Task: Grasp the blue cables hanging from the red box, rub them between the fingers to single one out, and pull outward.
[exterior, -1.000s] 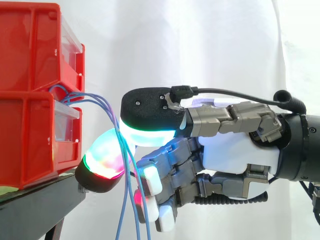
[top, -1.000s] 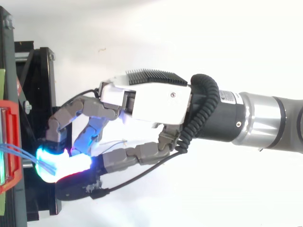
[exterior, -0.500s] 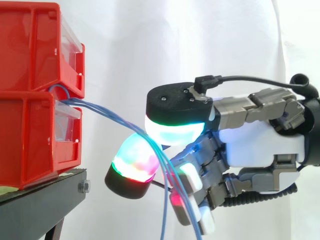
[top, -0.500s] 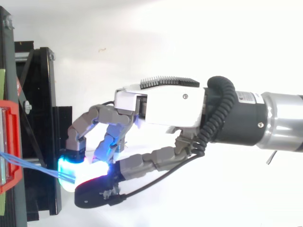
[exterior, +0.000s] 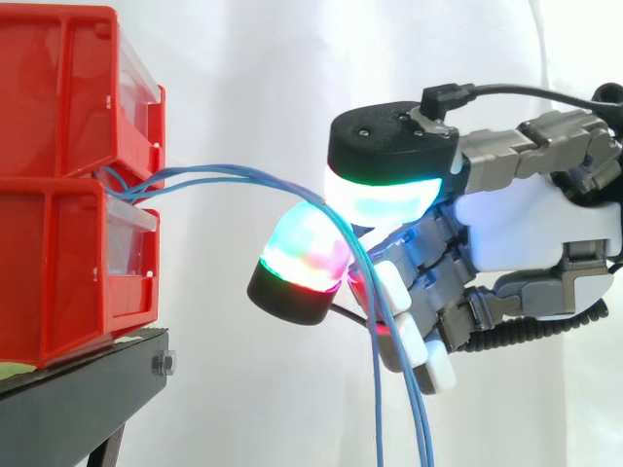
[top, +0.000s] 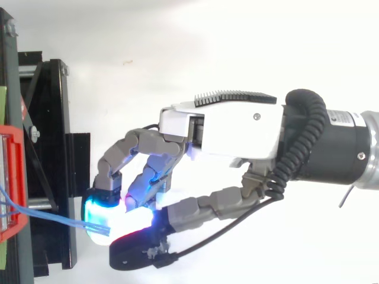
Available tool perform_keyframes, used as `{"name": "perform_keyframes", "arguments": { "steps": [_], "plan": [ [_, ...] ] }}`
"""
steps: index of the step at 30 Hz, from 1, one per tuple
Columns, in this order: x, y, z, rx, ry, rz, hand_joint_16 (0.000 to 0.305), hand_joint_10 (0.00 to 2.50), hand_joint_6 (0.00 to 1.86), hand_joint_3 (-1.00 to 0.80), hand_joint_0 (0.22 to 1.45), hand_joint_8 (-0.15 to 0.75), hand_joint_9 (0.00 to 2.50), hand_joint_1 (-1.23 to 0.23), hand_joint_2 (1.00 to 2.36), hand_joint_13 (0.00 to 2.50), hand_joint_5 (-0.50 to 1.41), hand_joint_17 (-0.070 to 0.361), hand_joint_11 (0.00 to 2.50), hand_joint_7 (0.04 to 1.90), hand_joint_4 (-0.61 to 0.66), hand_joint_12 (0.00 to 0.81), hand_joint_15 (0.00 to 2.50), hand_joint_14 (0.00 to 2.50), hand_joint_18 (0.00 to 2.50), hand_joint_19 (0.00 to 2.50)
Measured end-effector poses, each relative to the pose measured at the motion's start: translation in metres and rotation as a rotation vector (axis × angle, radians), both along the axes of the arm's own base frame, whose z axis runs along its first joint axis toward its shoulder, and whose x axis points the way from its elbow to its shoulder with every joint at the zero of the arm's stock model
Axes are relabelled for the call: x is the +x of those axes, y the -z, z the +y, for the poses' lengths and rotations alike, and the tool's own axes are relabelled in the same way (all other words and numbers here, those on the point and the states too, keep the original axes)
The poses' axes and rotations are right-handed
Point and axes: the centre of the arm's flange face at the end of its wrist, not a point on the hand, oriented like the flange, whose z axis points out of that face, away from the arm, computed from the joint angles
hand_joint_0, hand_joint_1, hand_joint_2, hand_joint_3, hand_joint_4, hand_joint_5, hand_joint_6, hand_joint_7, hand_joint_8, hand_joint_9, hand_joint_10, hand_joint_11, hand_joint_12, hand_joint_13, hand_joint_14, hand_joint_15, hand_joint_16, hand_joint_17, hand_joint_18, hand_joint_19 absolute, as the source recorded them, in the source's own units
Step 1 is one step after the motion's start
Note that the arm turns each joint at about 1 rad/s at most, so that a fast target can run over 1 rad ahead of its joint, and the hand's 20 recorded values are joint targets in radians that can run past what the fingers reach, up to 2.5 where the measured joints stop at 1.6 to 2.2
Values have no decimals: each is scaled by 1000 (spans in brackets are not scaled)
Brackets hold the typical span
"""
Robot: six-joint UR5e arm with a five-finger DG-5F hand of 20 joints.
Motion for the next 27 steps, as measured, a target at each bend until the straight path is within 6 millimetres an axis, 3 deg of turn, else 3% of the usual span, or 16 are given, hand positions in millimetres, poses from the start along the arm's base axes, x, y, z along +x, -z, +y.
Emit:
{"name": "perform_keyframes", "arguments": {
  "steps": [9,17,24,27],
  "plan": [
    [-4,-5,2,15,-3,17,47,12,931,-306,629,309,995,-865,1011,1024,-161,105,792,709,123,341,698,21,903,703],
    [-5,-6,5,39,-3,16,46,15,924,-274,623,335,951,-821,1014,1038,-145,104,595,767,95,351,591,20,920,681],
    [-5,-6,6,52,-3,15,47,13,925,-259,626,330,928,-810,1014,1038,-143,106,576,807,83,365,577,20,931,668],
    [-5,-6,6,54,-3,15,48,16,938,-268,635,316,893,-844,1014,1038,-158,109,611,739,96,371,594,20,936,666]
  ]
}}
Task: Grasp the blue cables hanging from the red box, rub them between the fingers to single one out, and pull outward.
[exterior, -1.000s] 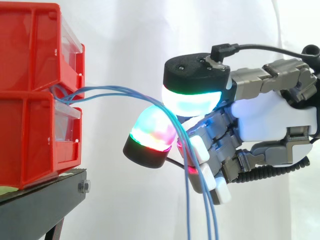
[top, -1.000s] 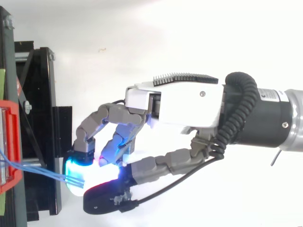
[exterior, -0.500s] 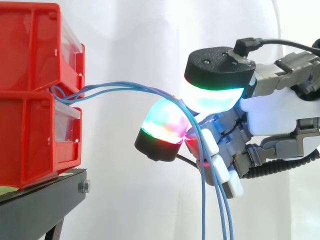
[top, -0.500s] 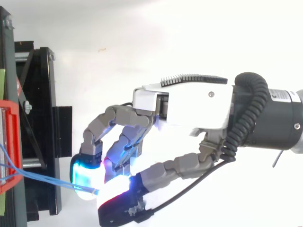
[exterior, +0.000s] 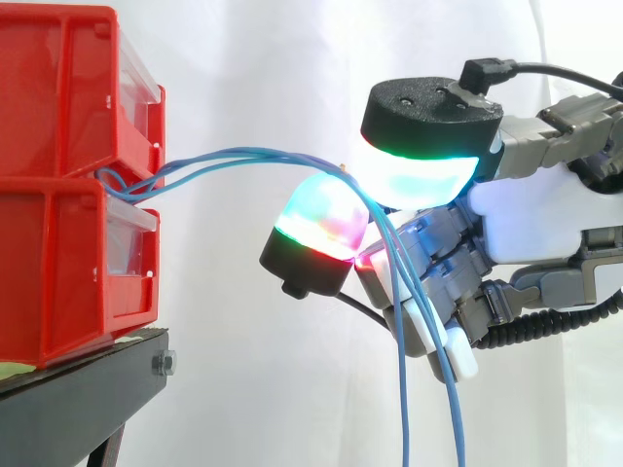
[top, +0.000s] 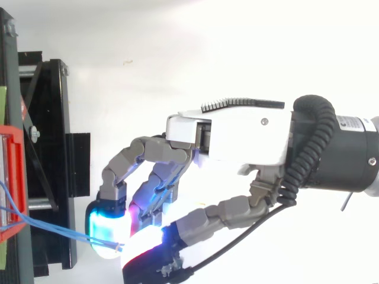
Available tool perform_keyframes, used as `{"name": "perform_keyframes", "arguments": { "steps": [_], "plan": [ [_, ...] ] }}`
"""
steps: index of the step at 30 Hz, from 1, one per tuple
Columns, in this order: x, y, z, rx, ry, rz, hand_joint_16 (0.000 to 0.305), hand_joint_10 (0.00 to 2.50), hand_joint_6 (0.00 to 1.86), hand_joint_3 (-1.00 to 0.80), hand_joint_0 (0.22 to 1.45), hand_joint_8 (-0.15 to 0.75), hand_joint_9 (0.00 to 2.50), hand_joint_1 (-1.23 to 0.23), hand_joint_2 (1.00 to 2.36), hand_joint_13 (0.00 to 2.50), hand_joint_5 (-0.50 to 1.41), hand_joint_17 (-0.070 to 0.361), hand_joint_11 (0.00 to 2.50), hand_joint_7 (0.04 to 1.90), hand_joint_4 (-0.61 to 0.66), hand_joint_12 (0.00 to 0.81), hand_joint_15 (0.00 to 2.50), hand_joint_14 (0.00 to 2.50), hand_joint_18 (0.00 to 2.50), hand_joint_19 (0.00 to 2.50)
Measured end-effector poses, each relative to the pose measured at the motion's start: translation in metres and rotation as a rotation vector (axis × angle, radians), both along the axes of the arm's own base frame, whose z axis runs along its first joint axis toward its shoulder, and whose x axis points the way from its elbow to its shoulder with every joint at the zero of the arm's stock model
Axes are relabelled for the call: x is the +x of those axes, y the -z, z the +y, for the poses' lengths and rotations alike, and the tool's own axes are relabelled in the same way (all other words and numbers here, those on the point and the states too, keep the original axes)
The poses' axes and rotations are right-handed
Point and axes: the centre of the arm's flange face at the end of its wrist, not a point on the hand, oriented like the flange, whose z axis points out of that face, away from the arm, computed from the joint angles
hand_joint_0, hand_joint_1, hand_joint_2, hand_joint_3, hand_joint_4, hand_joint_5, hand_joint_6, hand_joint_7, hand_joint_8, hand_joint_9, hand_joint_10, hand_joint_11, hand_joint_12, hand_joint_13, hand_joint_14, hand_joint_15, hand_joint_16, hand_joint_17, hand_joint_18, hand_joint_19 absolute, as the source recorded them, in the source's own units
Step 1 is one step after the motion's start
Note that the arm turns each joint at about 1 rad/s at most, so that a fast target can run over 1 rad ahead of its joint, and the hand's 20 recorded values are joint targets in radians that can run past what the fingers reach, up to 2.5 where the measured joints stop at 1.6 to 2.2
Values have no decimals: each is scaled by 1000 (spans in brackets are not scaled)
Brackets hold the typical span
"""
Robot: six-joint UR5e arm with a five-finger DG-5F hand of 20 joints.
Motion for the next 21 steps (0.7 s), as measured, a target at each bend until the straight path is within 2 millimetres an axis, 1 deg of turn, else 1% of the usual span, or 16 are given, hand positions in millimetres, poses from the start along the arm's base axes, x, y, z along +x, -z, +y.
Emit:
{"name": "perform_keyframes", "arguments": {
  "steps": [2,3,4,6,8,13,19,21],
  "plan": [
    [0,0,0,1,0,0,48,16,940,-279,638,313,891,-863,1013,1032,-166,108,641,720,113,371,601,19,931,671],
    [0,0,0,1,-1,-1,48,13,938,-323,632,311,895,-882,1011,1032,-169,107,647,712,140,368,607,19,927,672],
    [0,0,1,1,-1,-1,48,15,937,-347,624,311,895,-893,1010,1031,-169,108,648,710,146,371,605,21,927,673],
    [0,0,1,1,-2,-1,48,15,935,-456,610,315,911,-895,1003,1032,-168,108,651,710,151,369,605,19,934,677],
    [0,0,1,1,-3,-1,49,17,932,-500,587,320,930,-897,1000,1038,-164,110,658,713,155,374,606,21,941,666],
    [0,0,2,2,-3,-1,50,13,920,-500,558,342,983,-878,1000,1069,-151,112,656,735,155,388,597,20,959,666],
    [0,0,2,2,-4,-1,52,17,895,-500,538,368,1137,-842,1000,1139,-108,116,661,855,157,395,606,20,1003,664],
    [0,0,2,2,-5,-1,53,17,886,-500,528,380,1185,-838,1000,1175,-93,119,662,897,157,408,607,18,1029,650]
  ]
}}
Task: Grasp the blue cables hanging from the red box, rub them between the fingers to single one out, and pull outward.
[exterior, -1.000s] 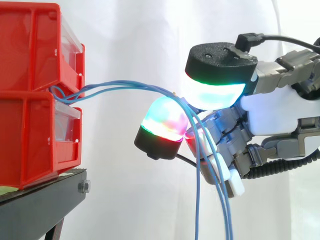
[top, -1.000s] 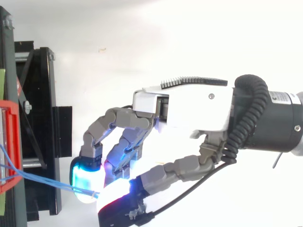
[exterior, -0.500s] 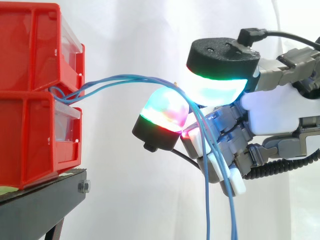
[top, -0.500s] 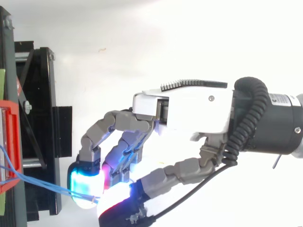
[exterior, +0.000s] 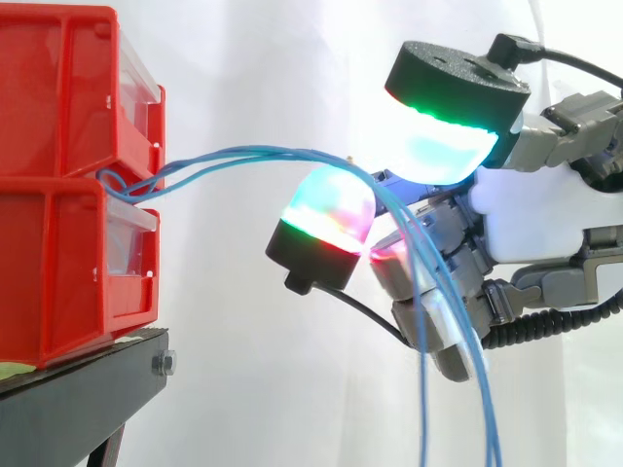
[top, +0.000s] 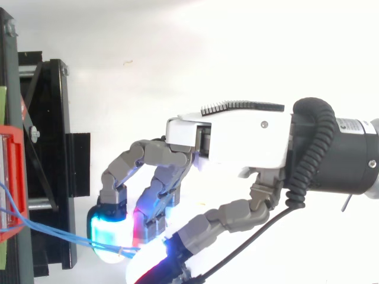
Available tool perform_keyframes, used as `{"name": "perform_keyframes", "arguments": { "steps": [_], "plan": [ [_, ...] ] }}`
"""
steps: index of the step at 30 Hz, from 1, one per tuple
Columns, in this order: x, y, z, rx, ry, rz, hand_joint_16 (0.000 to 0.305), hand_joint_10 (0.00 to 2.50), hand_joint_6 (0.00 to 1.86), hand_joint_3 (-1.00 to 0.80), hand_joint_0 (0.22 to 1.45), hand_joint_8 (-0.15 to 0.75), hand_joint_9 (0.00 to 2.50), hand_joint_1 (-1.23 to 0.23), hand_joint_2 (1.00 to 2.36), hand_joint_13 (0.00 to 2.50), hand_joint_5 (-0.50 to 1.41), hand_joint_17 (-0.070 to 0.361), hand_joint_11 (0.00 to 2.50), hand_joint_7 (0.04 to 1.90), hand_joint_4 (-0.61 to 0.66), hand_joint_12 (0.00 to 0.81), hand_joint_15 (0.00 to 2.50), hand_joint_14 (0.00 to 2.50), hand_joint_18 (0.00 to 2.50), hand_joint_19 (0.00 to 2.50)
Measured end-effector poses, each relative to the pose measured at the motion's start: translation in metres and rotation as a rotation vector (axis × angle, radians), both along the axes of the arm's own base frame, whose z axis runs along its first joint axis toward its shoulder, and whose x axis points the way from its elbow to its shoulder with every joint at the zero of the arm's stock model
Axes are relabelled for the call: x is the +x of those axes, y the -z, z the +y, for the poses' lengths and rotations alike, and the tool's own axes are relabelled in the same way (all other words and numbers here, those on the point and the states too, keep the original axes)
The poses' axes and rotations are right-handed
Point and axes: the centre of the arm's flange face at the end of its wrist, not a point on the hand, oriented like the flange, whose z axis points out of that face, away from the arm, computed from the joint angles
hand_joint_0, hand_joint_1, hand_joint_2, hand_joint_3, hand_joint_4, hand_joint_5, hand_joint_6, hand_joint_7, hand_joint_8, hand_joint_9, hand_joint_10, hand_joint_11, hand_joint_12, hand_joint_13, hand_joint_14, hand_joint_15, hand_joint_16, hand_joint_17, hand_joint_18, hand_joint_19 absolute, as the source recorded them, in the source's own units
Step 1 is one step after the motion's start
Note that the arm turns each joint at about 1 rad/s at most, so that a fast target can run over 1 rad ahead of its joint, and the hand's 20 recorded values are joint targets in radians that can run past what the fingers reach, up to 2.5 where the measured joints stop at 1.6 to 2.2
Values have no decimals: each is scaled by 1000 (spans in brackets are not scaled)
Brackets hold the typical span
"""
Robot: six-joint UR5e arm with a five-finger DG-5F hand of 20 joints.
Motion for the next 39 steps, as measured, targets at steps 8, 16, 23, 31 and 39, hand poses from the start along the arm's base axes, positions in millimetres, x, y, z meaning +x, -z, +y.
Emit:
{"name": "perform_keyframes", "arguments": {
  "steps": [8,16,23,31,39],
  "plan": [
    [0,0,0,0,-2,0,55,15,867,-500,496,399,1280,-842,1000,1260,-63,124,651,943,149,428,585,19,1086,607],
    [0,0,0,0,-2,0,57,16,841,-500,487,410,1372,-789,1000,1311,-41,129,617,934,100,429,572,19,1125,597],
    [0,0,0,0,-3,0,53,17,835,-500,553,387,1424,-735,1000,1324,-36,119,636,999,45,405,591,20,1096,634],
    [0,0,1,0,-3,0,55,21,861,-282,612,410,1464,-856,1013,1360,-39,124,703,1106,92,427,608,20,1142,603],
    [-1,-6,1,1,-3,-7,51,19,928,-213,718,384,1320,-979,1019,1290,-97,114,800,1013,-7,411,670,21,1086,617]
  ]
}}
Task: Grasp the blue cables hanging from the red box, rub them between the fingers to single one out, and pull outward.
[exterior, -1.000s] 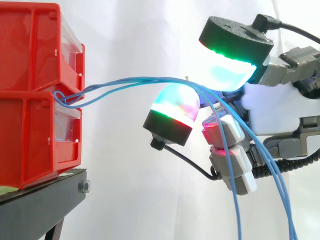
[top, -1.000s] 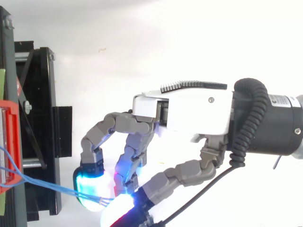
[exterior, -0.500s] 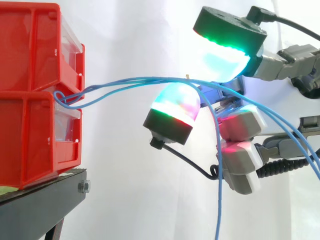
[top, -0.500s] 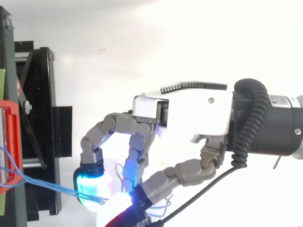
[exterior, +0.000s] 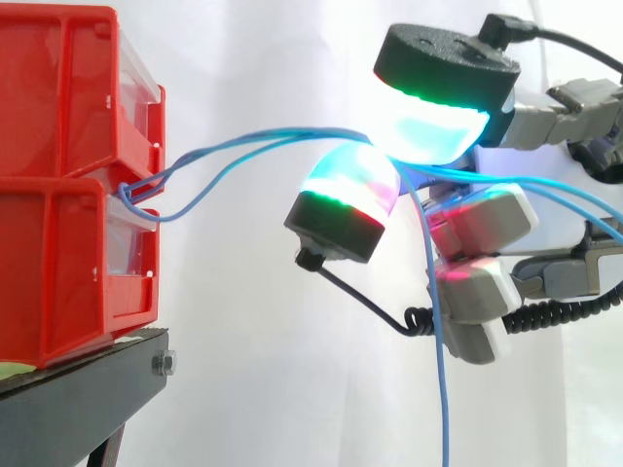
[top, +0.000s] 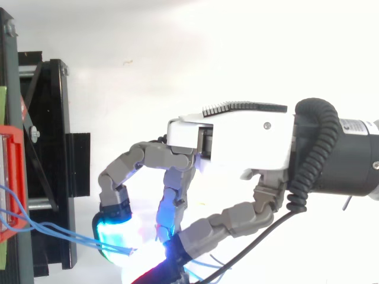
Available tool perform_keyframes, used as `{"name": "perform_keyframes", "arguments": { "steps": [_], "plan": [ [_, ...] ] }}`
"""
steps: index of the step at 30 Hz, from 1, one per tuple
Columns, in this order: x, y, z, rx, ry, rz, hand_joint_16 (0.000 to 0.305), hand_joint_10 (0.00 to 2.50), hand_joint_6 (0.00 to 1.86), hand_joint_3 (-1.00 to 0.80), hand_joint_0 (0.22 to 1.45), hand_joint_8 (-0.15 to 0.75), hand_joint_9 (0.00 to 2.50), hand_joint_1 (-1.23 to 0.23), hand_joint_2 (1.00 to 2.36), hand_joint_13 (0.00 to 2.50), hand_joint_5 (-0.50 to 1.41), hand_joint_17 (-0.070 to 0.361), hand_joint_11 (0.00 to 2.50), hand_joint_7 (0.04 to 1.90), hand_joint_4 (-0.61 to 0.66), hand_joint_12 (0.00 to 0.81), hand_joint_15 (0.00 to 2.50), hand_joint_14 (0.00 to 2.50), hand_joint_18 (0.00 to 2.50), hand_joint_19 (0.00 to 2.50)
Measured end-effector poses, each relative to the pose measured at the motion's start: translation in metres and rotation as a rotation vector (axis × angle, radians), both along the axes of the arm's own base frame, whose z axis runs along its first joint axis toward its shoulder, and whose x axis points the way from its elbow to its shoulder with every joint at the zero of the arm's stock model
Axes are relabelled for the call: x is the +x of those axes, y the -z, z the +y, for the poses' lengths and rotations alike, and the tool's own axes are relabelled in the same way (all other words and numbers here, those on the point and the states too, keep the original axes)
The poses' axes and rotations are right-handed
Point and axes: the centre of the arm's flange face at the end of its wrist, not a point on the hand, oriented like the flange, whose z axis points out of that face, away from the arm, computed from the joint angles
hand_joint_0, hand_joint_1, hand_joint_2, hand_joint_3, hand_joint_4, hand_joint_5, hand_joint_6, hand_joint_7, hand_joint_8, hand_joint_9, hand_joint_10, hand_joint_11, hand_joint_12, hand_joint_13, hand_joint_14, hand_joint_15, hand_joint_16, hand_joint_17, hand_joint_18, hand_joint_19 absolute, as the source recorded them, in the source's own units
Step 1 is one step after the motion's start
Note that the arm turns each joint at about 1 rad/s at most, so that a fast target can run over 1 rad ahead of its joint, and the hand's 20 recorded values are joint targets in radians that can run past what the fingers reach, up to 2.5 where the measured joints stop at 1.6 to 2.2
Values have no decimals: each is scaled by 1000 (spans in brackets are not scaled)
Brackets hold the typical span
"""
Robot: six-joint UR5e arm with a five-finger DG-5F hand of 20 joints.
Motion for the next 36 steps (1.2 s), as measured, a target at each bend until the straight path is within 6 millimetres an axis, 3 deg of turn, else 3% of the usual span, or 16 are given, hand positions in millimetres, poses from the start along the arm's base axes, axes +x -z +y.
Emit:
{"name": "perform_keyframes", "arguments": {
  "steps": [6,9,15,18,29,36],
  "plan": [
    [-2,-5,0,0,0,-1,49,18,951,-401,804,371,1250,-1003,1008,1242,-127,109,819,948,-12,396,678,23,1051,603],
    [-2,-6,0,0,1,1,48,18,954,-500,787,375,1238,-1018,1000,1243,-133,109,821,896,22,395,678,23,1059,583],
    [-2,-6,0,0,1,2,52,16,913,-500,545,401,1306,-938,1000,1267,-101,116,783,918,145,413,672,20,1071,605],
    [-3,-6,1,-1,-1,3,54,19,893,-500,499,418,1368,-877,1000,1300,-80,122,766,969,149,425,654,20,1097,607],
    [-3,-6,4,0,-4,3,50,21,867,-440,585,400,1501,-704,1004,1361,-35,113,744,1097,47,395,682,20,1115,660],
    [-3,-8,6,1,-6,0,52,20,907,-218,638,423,1421,-918,1018,1346,-65,118,803,1103,143,417,701,21,1132,641]
  ]
}}
